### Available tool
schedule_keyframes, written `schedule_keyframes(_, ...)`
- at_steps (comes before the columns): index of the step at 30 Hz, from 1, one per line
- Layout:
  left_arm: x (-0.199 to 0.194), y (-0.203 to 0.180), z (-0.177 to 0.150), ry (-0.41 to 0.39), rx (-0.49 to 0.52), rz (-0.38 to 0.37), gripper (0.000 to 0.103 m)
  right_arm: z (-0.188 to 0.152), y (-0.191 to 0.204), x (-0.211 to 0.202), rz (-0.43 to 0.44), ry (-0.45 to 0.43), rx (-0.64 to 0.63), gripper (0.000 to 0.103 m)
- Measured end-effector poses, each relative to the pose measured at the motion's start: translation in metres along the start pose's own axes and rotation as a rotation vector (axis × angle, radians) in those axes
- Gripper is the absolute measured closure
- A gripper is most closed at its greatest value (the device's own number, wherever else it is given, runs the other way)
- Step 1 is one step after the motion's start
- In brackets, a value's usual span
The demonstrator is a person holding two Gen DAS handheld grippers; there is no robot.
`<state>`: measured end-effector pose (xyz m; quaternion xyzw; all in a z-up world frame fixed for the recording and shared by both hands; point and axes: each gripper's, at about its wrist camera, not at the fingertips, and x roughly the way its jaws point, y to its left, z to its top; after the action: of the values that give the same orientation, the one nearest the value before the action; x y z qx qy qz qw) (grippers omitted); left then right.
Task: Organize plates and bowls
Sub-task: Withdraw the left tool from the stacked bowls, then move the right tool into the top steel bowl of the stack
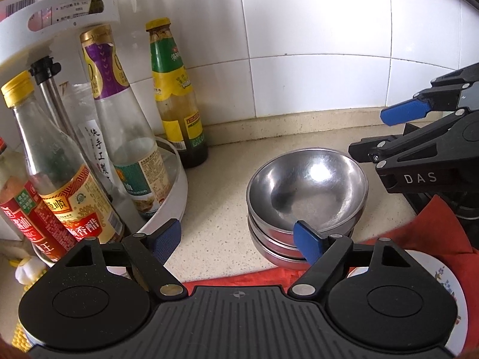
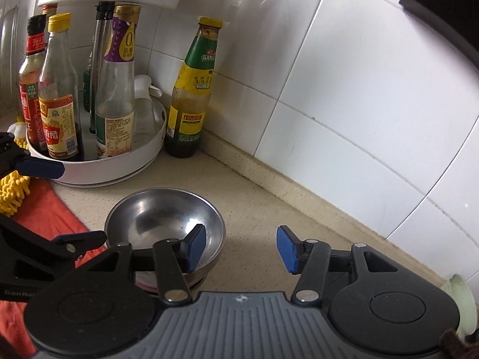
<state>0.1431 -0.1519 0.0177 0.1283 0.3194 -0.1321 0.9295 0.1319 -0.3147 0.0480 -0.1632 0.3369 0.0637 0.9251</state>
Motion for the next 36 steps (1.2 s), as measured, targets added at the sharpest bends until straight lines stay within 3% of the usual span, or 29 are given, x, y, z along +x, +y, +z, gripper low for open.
schedule_keyframes(7,0.004,0.004,0.001,0.008,-0.010,0.002,0.008,0.002,0.001,0.004,0.021,0.009,0.016,0.054)
schedule_keyframes(36,-0.004,0.016,-0.006,0.030,0.022,-0.059,0.004,0.009,-0.006,0.025,0.142,0.074,0.155,0.050)
